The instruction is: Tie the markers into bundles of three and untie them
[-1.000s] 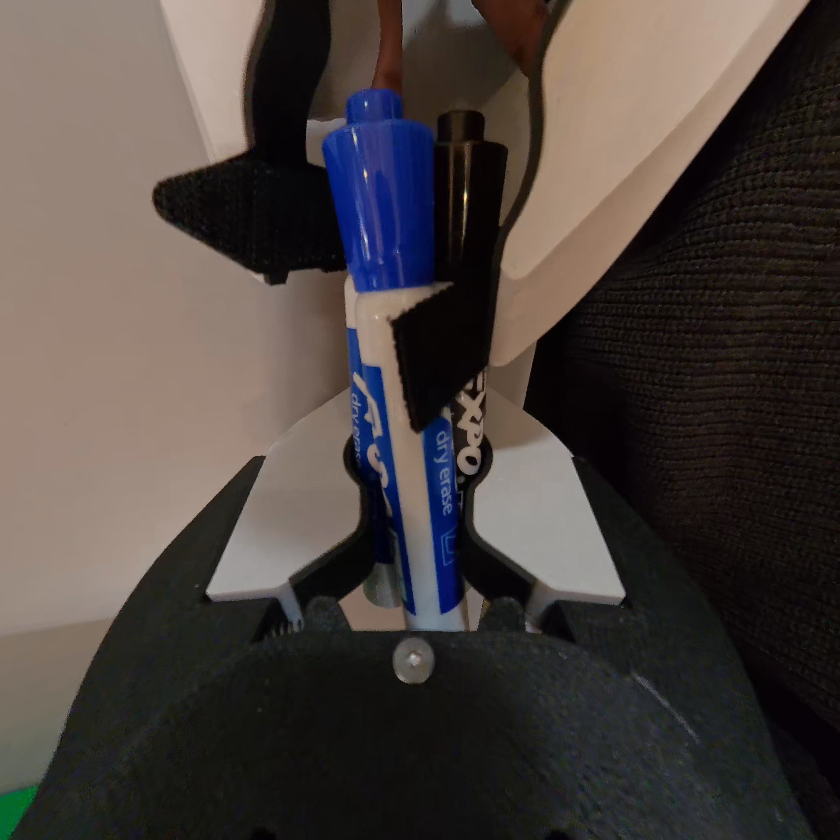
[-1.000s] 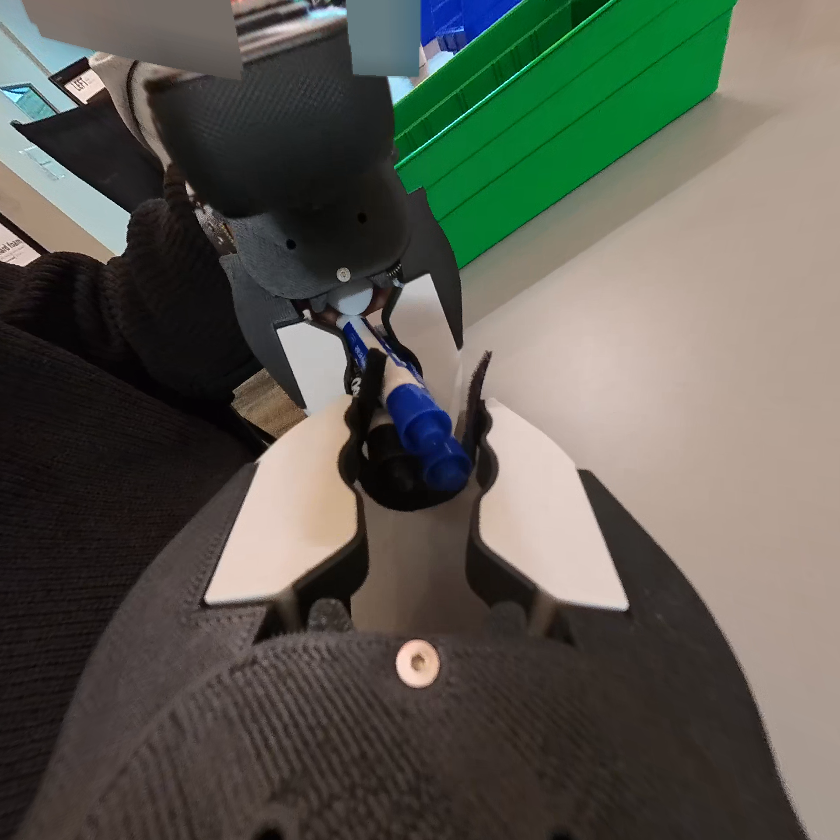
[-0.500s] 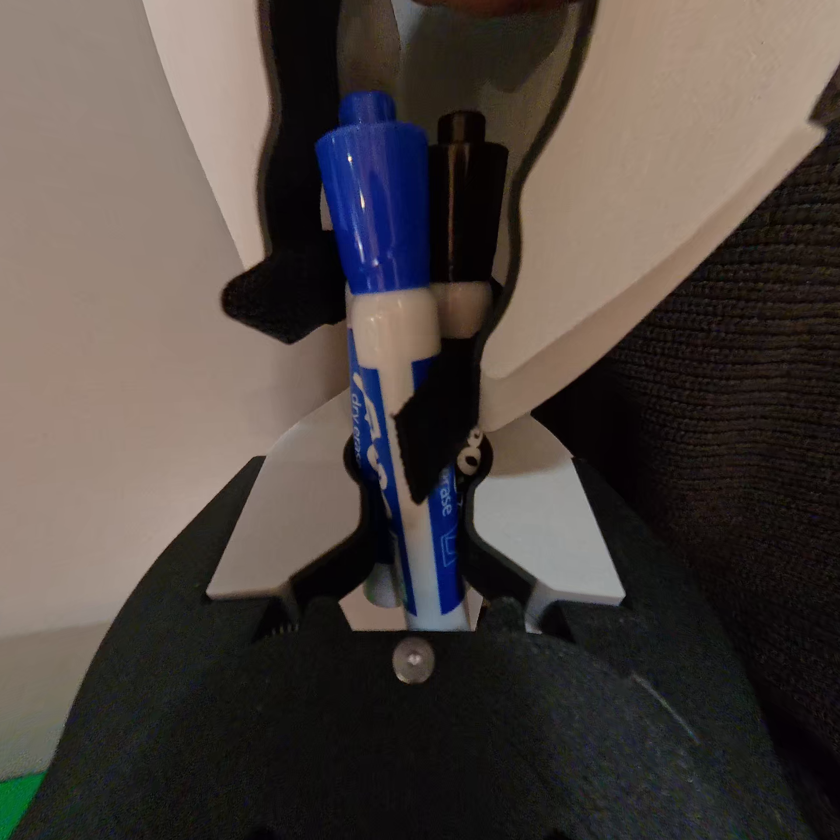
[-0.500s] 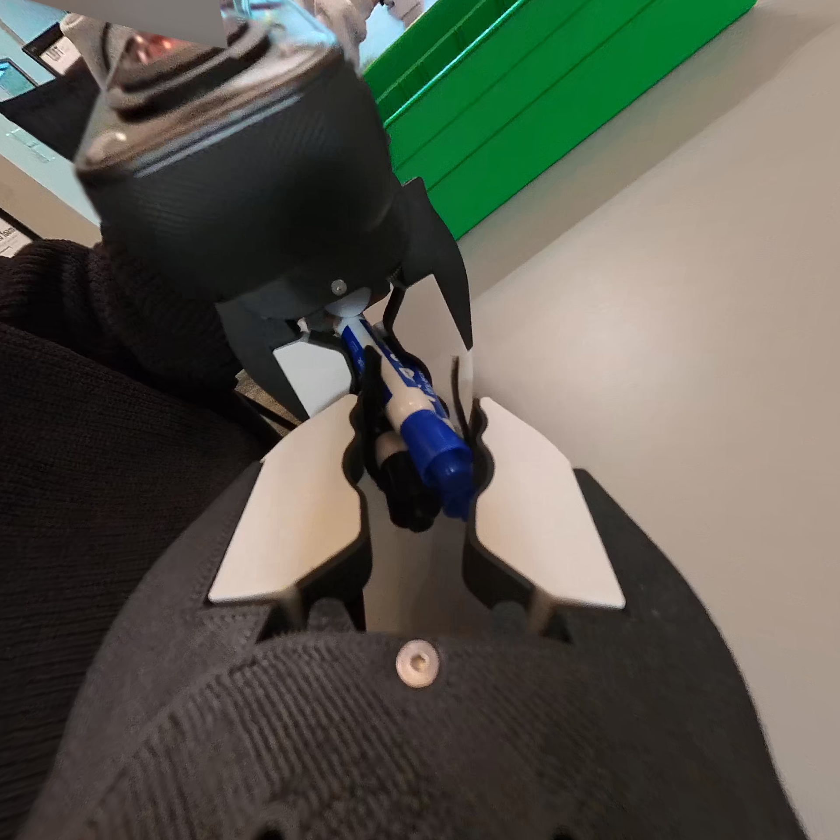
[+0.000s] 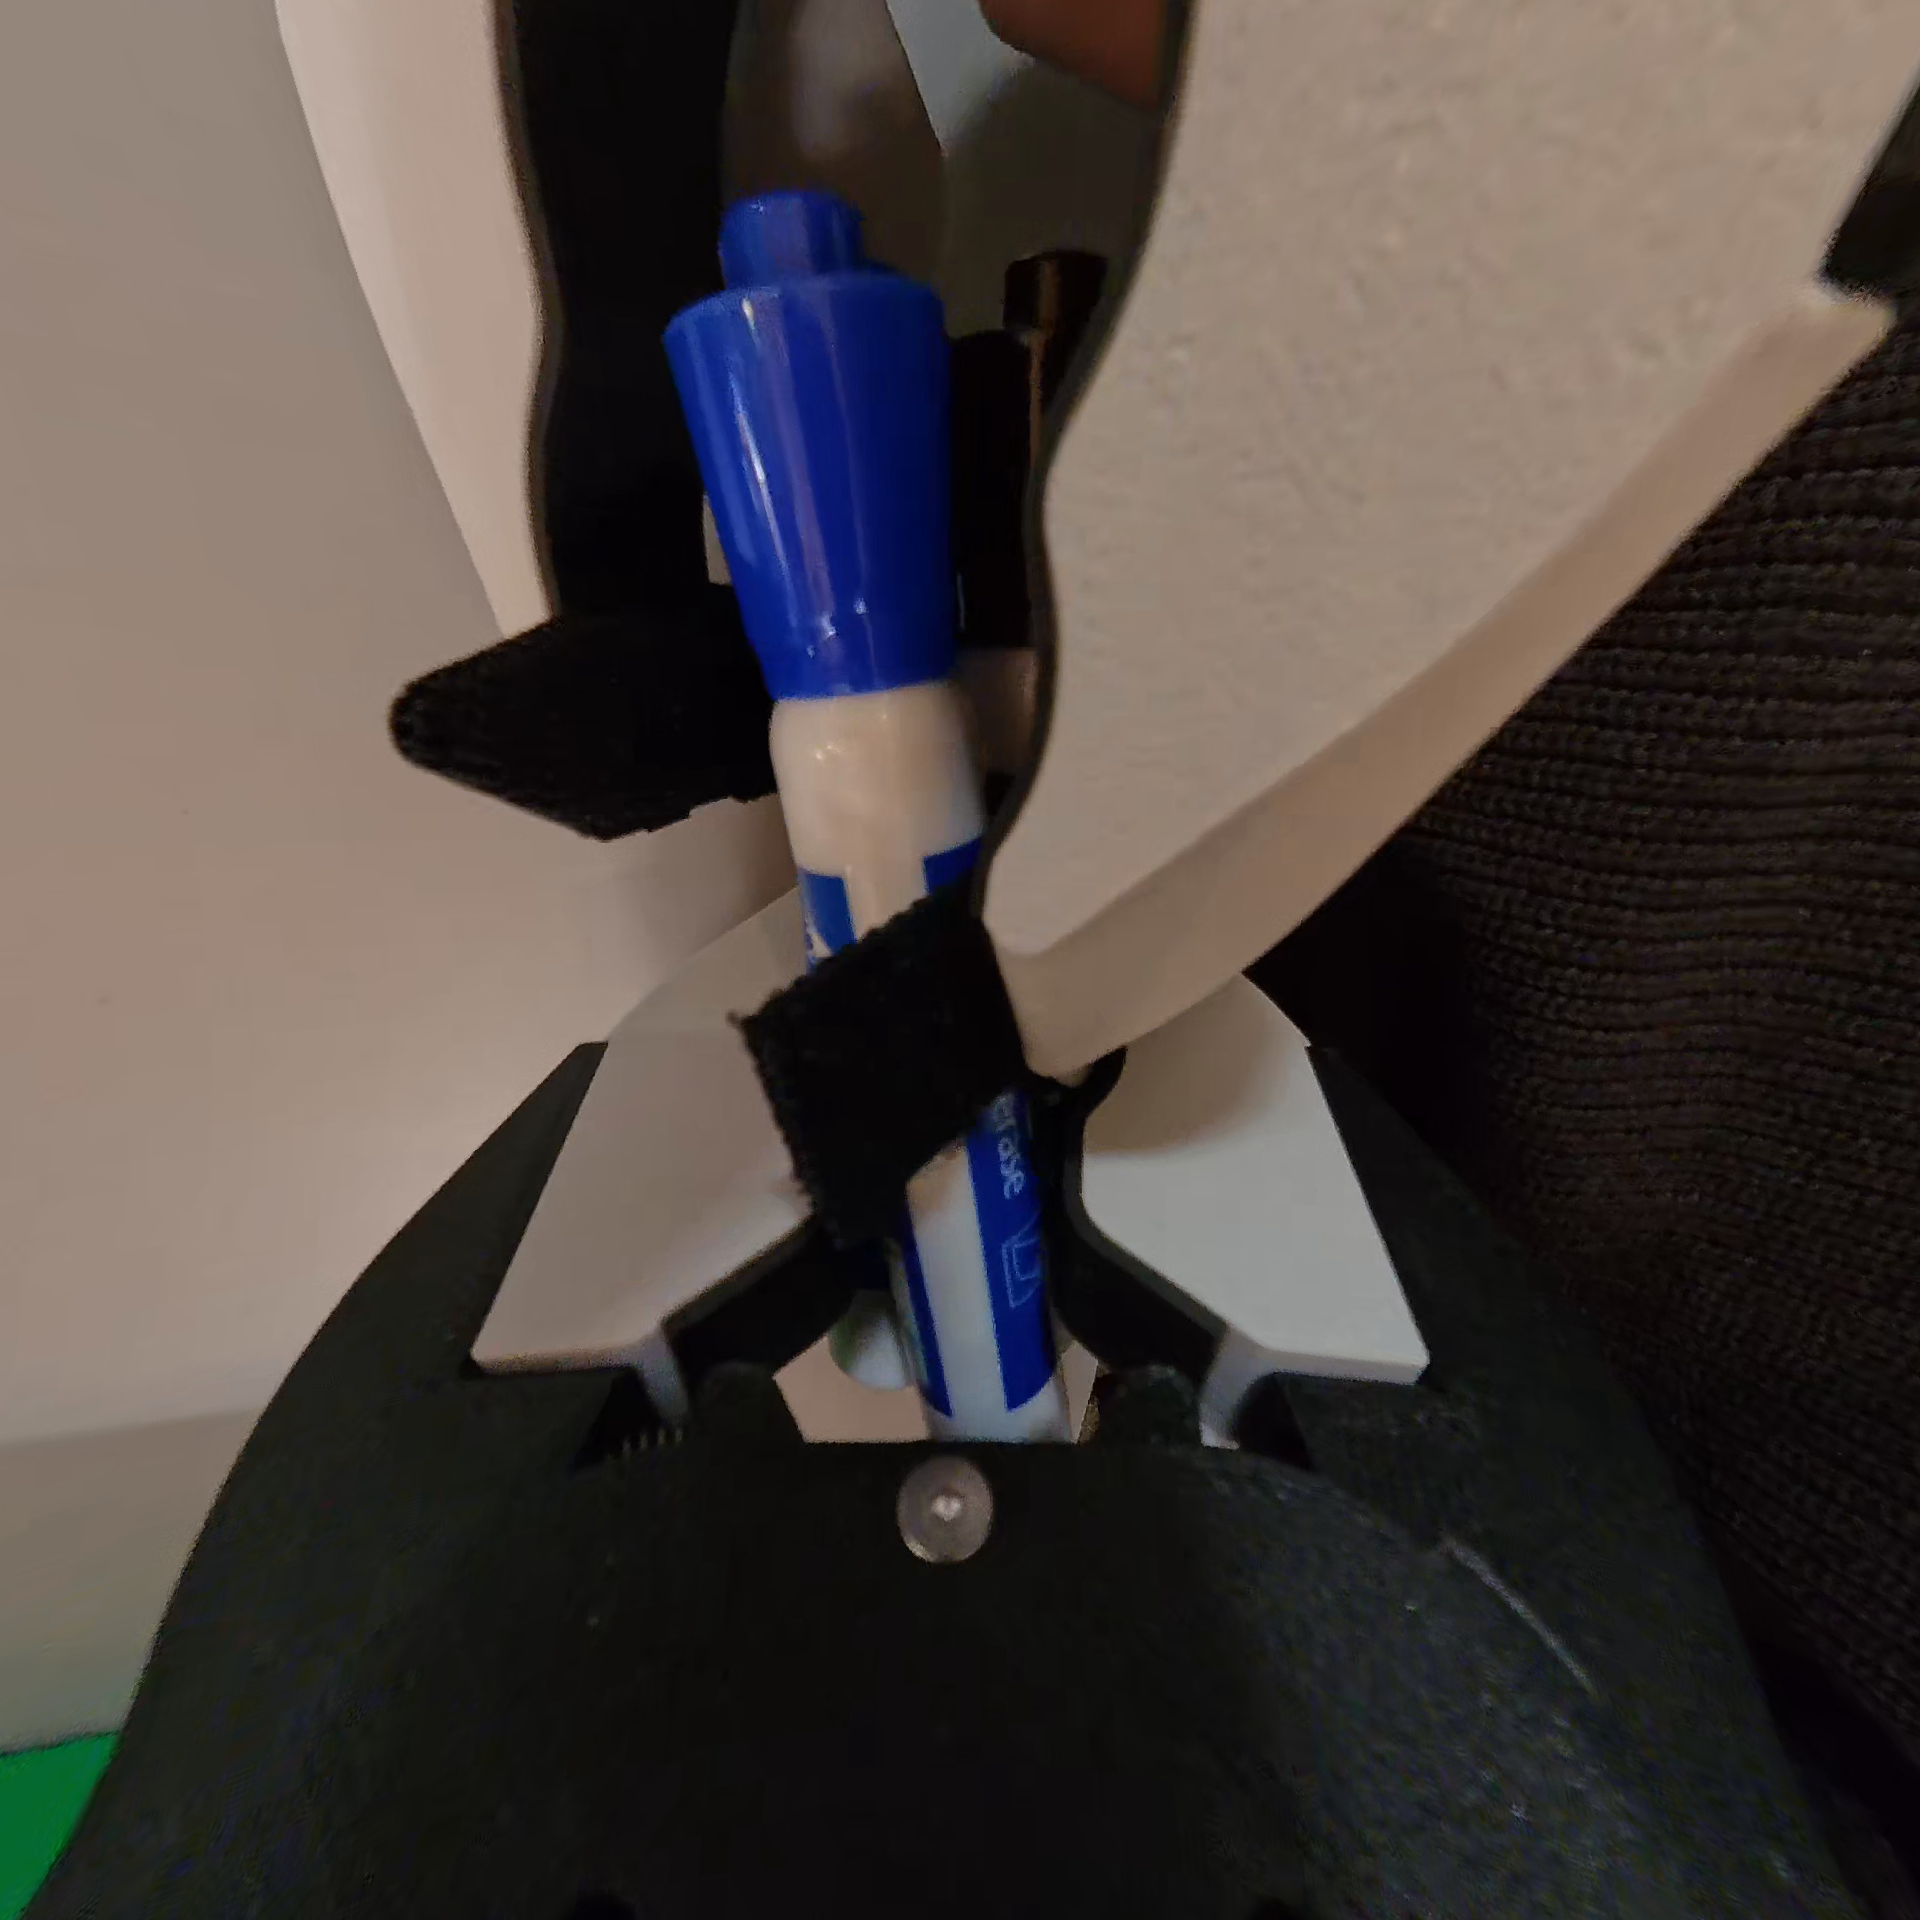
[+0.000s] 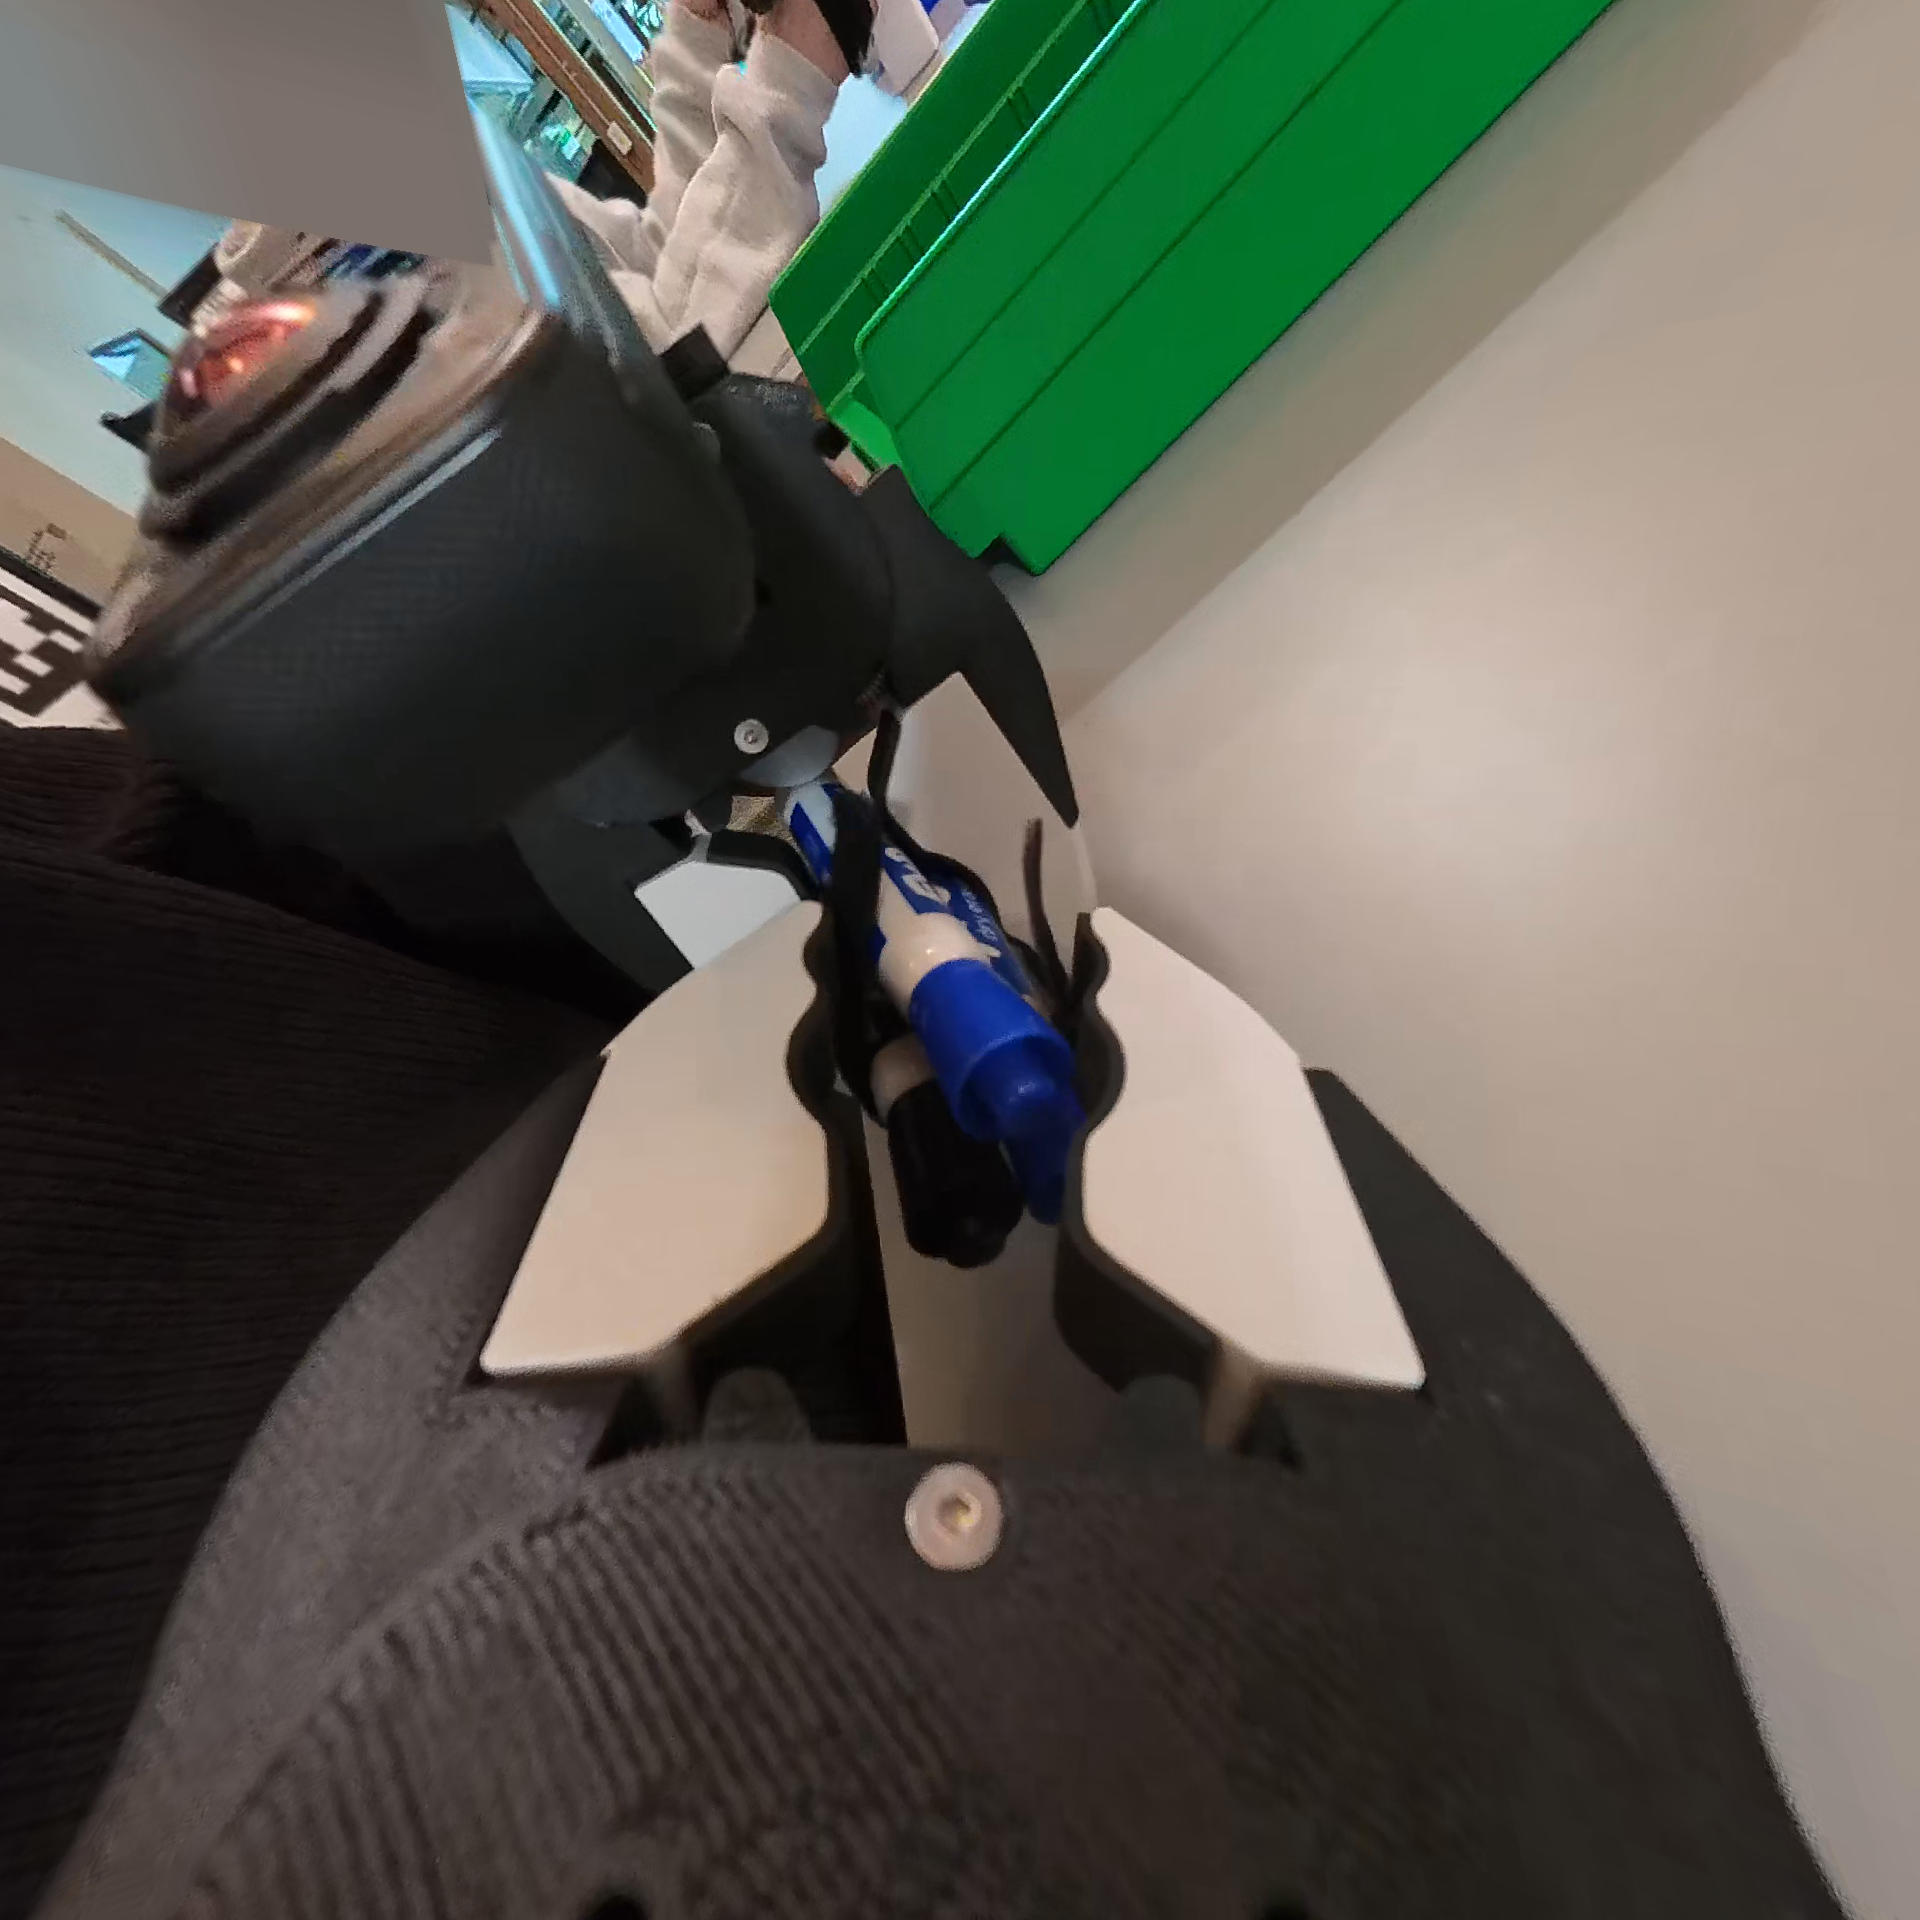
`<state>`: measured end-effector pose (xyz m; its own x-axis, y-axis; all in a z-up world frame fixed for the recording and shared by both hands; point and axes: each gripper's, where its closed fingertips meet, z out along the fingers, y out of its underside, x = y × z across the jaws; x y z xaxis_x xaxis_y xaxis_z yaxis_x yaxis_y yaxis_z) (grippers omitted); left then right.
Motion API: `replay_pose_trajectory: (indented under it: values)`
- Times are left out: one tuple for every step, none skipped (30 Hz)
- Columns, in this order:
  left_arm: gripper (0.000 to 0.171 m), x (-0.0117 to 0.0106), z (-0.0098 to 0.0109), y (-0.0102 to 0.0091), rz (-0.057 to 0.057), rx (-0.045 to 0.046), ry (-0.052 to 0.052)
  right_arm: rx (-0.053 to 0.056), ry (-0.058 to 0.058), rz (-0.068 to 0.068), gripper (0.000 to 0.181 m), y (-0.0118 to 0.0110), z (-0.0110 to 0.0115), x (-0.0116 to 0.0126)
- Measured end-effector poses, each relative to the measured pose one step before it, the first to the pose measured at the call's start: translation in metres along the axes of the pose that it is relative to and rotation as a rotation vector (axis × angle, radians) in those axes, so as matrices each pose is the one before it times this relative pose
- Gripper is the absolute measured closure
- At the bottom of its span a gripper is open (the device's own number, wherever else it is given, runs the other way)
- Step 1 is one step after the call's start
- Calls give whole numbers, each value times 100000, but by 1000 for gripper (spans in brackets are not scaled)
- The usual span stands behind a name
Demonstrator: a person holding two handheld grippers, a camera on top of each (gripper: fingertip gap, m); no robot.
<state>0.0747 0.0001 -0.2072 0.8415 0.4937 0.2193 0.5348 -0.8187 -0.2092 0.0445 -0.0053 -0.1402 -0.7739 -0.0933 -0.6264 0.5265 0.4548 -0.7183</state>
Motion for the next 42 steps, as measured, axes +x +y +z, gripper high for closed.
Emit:
replay_pose_trajectory:
  values:
    - [125,-7,11,17,-29,-159,-76,280,-201,840,137,-57,1,-5]
    - [125,-9,-7,-11,-80,91,-25,552,-309,737,138,-89,-9,-35]
    - [125,-28,-35,-25,-144,192,-53,414,-343,637,139,-76,-30,-54]
    - [125,4,-40,-19,-75,278,125,352,-314,267,140,-86,-52,-59]
    - [125,-6,-32,-17,-93,215,15,340,-97,-71,141,-72,-66,-30]
    - [125,-30,-27,-17,-127,125,-144,193,42,-199,142,-65,-70,-9]
    - [125,-4,3,11,-80,-45,43,194,-13,-263,143,-53,-64,-12]
    - [126,27,33,26,63,-178,104,280,-214,-164,145,-74,-52,-37]
    - [126,10,46,39,87,-307,-21,145,-282,-49,146,-56,-42,-31]
    - [126,20,44,10,84,-271,28,-125,-217,-32,147,-10,-34,-17]
    - [126,12,16,-5,101,-51,-75,-189,-89,38,148,1,-27,2]
    - [126,3,-3,6,2,-133,-116,-215,-73,231,149,13,-14,-10]
    - [126,7,15,15,79,-194,-114,-251,34,209,149,6,-10,0]
    - [126,-1,1,3,109,-130,-192,-248,96,-22,149,32,-4,-6]
    - [126,2,-2,5,98,-211,-214,-245,112,156,149,-1,0,1]
    - [126,-1,5,15,134,-295,-299,-293,16,425,149,7,-4,-17]
    - [126,2,2,26,175,-341,-324,-190,-171,466,150,-16,-5,-15]
    - [126,21,8,9,251,-332,-211,-16,-398,509,151,-37,-27,-36]
    - [126,68,9,3,356,-244,-43,8,-565,612,153,-48,-54,-45]
    - [126,62,15,-25,304,-178,-23,-24,-578,516,155,-43,-44,-46]
    - [125,48,16,-30,199,-117,-84,-38,-268,343,157,-9,-63,9]
    - [125,68,-6,-13,161,-139,-77,-113,-15,186,160,27,-88,49]
    - [125,9,-6,-24,9,-178,-231,-275,63,217,162,28,-30,49]
    - [125,-2,6,1,2,-208,-217,-358,86,175,163,53,-4,42]
    - [125,21,9,33,172,-326,-125,-159,-148,59,163,29,4,-23]
    - [125,20,14,28,177,-221,-91,-221,-119,-38,163,26,18,-24]
    - [125,22,15,21,59,-121,64,-227,-31,-216,163,23,8,-36]
    - [125,0,-9,-4,51,13,16,-223,-21,-299,164,7,-10,-36]
    - [125,14,-2,-9,53,93,60,-218,-118,-471,165,-14,-18,-56]
    - [125,22,2,-17,95,158,137,-272,-340,-748,167,-19,-48,-88]
    - [125,32,9,-53,206,267,85,-328,-296,-908,169,-32,-47,-96]
    - [124,27,-10,-44,67,140,26,-385,69,-1152,172,-39,-44,-50]
    - [124,-27,-1,-28,7,10,-326,-359,295,-1328,172,-35,-21,-42]
    - [124,5,-8,-26,57,80,-98,-294,236,-1326,172,-18,-24,-60]
    - [124,3,-12,-33,35,185,-104,-354,128,-1365,172,-21,-25,-48]
    - [124,42,-7,-51,79,193,150,-726,32,-1108,173,16,-35,-75]
    - [124,117,3,-60,185,186,474,-1265,-121,-716,174,48,-19,-90]
    - [123,147,18,-38,353,66,658,-1510,-353,-555,174,104,-25,-120]
    - [123,191,28,-15,609,-102,712,-1465,-453,-432,175,140,3,-140]
    - [123,158,38,7,537,-245,455,-1271,-361,9,175,178,27,-128]
    - [123,145,44,16,603,-307,409,-648,-393,535,174,158,54,-118]
    - [124,72,41,69,560,-502,-34,101,-112,431,174,85,37,-61]
